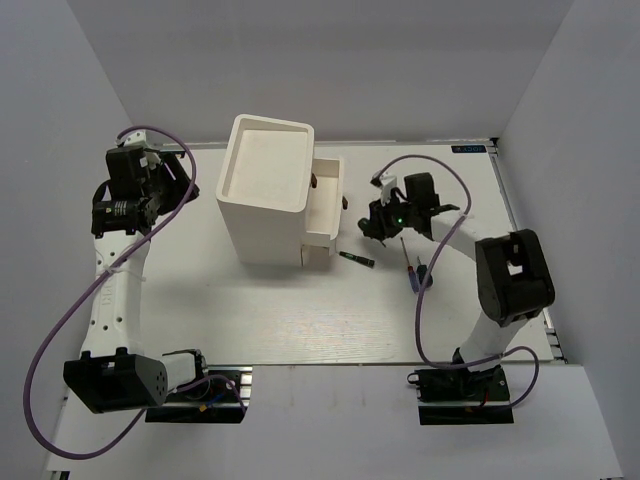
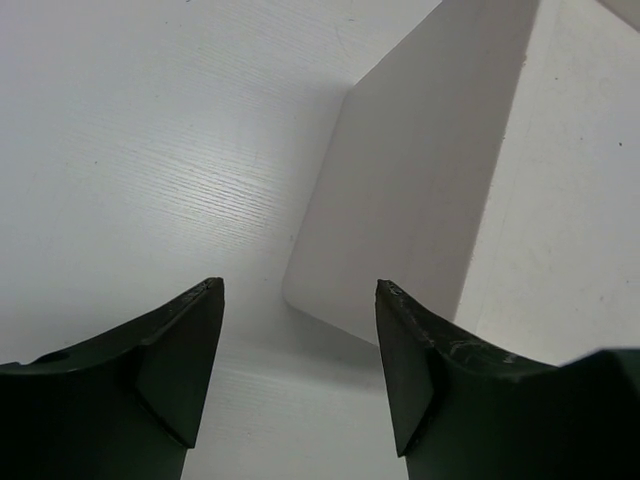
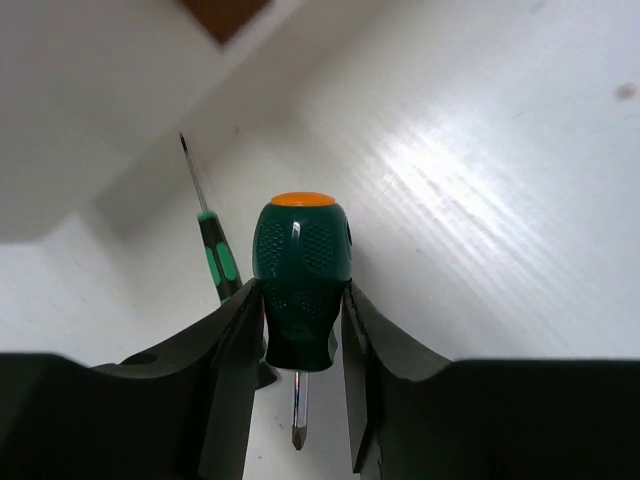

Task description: Sort the tools into containers

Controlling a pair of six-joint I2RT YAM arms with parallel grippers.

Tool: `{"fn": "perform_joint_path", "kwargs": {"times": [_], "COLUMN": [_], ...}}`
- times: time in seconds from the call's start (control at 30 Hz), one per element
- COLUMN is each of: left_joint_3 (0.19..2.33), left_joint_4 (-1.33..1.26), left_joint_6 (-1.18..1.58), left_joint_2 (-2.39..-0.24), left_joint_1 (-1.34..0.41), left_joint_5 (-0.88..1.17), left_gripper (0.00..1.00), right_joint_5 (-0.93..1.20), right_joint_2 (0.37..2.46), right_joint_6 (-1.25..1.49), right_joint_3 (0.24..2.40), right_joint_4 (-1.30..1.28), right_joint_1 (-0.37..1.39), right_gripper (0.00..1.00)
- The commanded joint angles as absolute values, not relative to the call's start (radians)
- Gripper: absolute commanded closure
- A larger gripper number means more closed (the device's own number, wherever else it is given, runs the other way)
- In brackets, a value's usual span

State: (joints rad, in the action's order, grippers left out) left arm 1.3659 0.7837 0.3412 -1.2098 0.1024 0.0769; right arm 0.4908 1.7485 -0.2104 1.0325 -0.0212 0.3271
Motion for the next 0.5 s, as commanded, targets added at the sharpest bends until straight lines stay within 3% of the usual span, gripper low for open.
{"fn": "perform_joint_path", "kwargs": {"times": [0.0, 0.03, 0.1, 0.17, 0.23, 0.37, 0.47], "left_joint_3": [1.378, 1.367, 1.367, 1.367, 1.376, 1.402, 1.402], "left_joint_4": [0.738, 0.721, 0.678, 0.631, 0.618, 0.609, 0.588], "left_joint_6": [0.344, 0.333, 0.296, 0.255, 0.217, 0.196, 0.205], "left_joint_2": [-1.183, -1.183, -1.152, -1.134, -1.114, -1.103, -1.103], "left_joint_1": [0.106, 0.106, 0.094, 0.094, 0.094, 0.094, 0.094], "left_joint_5": [0.121, 0.165, 0.228, 0.311, 0.348, 0.405, 0.446], "left_gripper": [0.29, 0.32, 0.49, 0.73, 0.82, 0.83, 0.65], "right_joint_5": [0.519, 0.518, 0.534, 0.541, 0.557, 0.546, 0.523], "right_joint_2": [1.649, 1.649, 1.669, 1.698, 1.713, 1.786, 1.857], "right_joint_6": [-0.08, -0.06, 0.026, 0.106, 0.198, 0.27, 0.325], "right_joint_3": [1.141, 1.188, 1.299, 1.353, 1.428, 1.55, 1.623], "right_joint_4": [-0.041, -0.081, -0.119, -0.159, -0.161, -0.213, -0.259], "right_joint_1": [0.304, 0.305, 0.308, 0.321, 0.339, 0.379, 0.405], "right_gripper": [1.0, 1.0, 1.0, 1.0, 1.0, 1.0, 1.0]}}
